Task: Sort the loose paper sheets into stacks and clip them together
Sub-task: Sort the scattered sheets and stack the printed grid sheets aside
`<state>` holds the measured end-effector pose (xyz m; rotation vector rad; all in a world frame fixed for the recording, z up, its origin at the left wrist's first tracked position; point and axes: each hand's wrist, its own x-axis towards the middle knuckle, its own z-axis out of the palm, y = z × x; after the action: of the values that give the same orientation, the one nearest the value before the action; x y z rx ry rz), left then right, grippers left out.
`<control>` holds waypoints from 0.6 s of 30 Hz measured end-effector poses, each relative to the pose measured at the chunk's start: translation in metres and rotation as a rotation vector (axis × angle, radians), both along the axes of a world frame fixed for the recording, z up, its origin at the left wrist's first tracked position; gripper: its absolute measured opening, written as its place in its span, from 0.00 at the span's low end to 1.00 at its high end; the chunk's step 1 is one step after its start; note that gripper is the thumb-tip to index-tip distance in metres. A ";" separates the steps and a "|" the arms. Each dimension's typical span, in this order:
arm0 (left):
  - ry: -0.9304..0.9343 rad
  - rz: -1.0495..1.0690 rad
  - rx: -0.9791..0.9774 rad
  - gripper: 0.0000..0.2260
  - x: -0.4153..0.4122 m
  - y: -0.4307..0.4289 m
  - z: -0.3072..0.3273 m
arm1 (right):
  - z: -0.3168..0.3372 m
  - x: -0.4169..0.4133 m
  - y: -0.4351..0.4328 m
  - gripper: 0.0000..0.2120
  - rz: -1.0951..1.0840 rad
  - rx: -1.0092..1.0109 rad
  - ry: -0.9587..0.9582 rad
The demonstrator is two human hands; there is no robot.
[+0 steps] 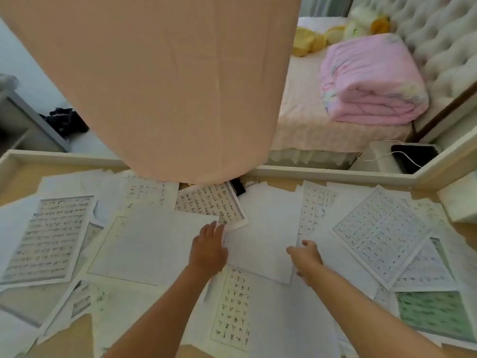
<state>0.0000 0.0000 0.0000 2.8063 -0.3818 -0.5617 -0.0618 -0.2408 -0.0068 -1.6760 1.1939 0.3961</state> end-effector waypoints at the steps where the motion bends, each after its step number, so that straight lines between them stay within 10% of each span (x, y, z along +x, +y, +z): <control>1: 0.005 -0.037 -0.007 0.30 0.018 0.007 -0.006 | -0.001 0.008 0.005 0.32 -0.018 -0.041 0.020; 7: 0.051 -0.264 0.167 0.37 0.108 0.053 -0.018 | -0.019 0.035 0.025 0.24 -0.081 -0.064 0.006; 14: -0.006 -0.354 0.094 0.23 0.133 0.064 -0.038 | -0.004 0.034 0.006 0.02 0.078 -0.273 -0.022; 18: 0.054 -0.376 0.024 0.29 0.136 0.059 -0.038 | 0.003 0.015 -0.012 0.25 0.255 -0.608 0.131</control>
<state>0.1357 0.0591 -0.0378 2.7459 -0.9075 -0.7194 -0.0468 -0.2524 -0.0037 -2.3718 1.2783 0.3175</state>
